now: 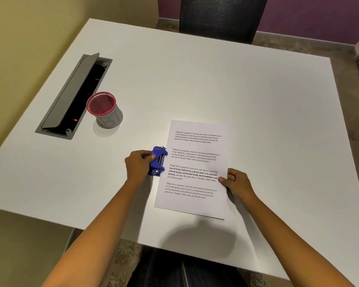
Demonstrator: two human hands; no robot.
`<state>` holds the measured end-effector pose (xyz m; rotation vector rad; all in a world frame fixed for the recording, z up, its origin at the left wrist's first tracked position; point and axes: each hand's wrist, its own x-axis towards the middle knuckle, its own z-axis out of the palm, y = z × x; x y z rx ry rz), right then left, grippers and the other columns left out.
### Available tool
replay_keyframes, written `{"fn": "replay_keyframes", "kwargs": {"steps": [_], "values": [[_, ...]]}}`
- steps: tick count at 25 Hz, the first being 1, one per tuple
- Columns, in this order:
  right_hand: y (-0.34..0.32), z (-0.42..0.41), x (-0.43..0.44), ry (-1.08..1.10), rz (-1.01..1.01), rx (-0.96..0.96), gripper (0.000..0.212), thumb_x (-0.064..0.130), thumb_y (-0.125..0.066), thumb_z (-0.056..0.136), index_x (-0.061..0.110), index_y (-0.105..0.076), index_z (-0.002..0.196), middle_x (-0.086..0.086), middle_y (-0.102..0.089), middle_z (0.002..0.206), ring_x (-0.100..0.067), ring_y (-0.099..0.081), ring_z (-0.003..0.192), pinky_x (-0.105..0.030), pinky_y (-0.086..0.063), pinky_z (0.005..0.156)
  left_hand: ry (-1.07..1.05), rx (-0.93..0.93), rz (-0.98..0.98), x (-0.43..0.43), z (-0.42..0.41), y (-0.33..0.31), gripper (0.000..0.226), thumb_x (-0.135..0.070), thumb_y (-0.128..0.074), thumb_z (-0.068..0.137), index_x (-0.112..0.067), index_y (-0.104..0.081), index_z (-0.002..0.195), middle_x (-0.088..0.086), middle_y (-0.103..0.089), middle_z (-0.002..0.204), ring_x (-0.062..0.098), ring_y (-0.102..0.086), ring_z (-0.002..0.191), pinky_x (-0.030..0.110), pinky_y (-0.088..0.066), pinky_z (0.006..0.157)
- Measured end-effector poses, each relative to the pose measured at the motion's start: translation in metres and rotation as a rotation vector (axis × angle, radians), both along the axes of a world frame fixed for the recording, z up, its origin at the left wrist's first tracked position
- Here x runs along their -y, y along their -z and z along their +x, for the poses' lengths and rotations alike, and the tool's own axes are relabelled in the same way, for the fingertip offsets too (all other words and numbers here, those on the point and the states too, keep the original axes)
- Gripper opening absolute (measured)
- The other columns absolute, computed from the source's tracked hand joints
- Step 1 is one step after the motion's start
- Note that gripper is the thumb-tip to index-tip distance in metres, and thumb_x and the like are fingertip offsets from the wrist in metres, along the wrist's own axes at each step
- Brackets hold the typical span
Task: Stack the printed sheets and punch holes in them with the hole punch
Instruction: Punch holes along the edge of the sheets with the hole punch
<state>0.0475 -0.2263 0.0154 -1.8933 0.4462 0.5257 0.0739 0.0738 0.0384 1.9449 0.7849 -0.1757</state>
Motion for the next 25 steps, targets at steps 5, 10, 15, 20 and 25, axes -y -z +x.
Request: {"fn": "replay_keyframes", "kwargs": {"steps": [5, 10, 15, 20, 25], "values": [[-0.001, -0.001, -0.010, 0.014, 0.002, -0.012, 0.044, 0.002, -0.068, 0.084, 0.029, -0.045, 0.058, 0.019, -0.048, 0.036, 0.004, -0.046, 0.035, -0.019, -0.034, 0.054, 0.005, -0.008, 0.016, 0.000, 0.000, 0.000, 0.024, -0.011, -0.069, 0.086, -0.002, -0.071, 0.108, 0.016, -0.072, 0.102, 0.019, -0.062, 0.081, 0.034, -0.055, 0.084], [-0.003, -0.001, -0.019, -0.019, -0.017, -0.017, 0.026, 0.004, -0.068, 0.085, 0.023, -0.057, 0.070, 0.023, -0.054, 0.042, 0.007, -0.053, 0.044, -0.018, -0.040, 0.060, 0.005, -0.017, 0.003, 0.000, 0.000, -0.001, 0.024, -0.012, -0.069, 0.086, -0.002, -0.070, 0.108, 0.015, -0.072, 0.102, 0.024, -0.065, 0.085, 0.032, -0.055, 0.083], [-0.003, -0.002, -0.019, -0.019, -0.040, 0.008, 0.010, 0.007, -0.069, 0.084, 0.013, -0.067, 0.091, 0.019, -0.064, 0.062, 0.000, -0.061, 0.062, -0.016, -0.046, 0.066, 0.011, -0.037, -0.030, -0.003, 0.000, -0.001, 0.026, -0.014, -0.068, 0.087, -0.003, -0.070, 0.111, 0.016, -0.072, 0.106, 0.030, -0.068, 0.098, 0.041, -0.054, 0.093], [-0.007, 0.002, -0.019, -0.015, -0.110, 0.011, 0.027, 0.006, -0.069, 0.083, 0.024, -0.055, 0.069, 0.025, -0.051, 0.039, 0.008, -0.049, 0.040, -0.006, -0.036, 0.048, 0.030, -0.045, -0.019, -0.003, -0.003, 0.000, 0.026, -0.018, -0.069, 0.087, -0.007, -0.070, 0.111, 0.011, -0.073, 0.105, 0.015, -0.060, 0.082, 0.024, -0.047, 0.080], [-0.006, 0.002, -0.023, -0.009, -0.089, 0.002, 0.012, 0.006, -0.070, 0.083, 0.016, -0.063, 0.082, 0.024, -0.054, 0.042, 0.007, -0.054, 0.047, -0.010, -0.041, 0.058, 0.026, -0.053, -0.027, -0.002, -0.003, -0.002, 0.029, -0.017, -0.069, 0.086, -0.007, -0.069, 0.113, 0.011, -0.072, 0.108, 0.018, -0.063, 0.087, 0.024, -0.047, 0.082]]}}
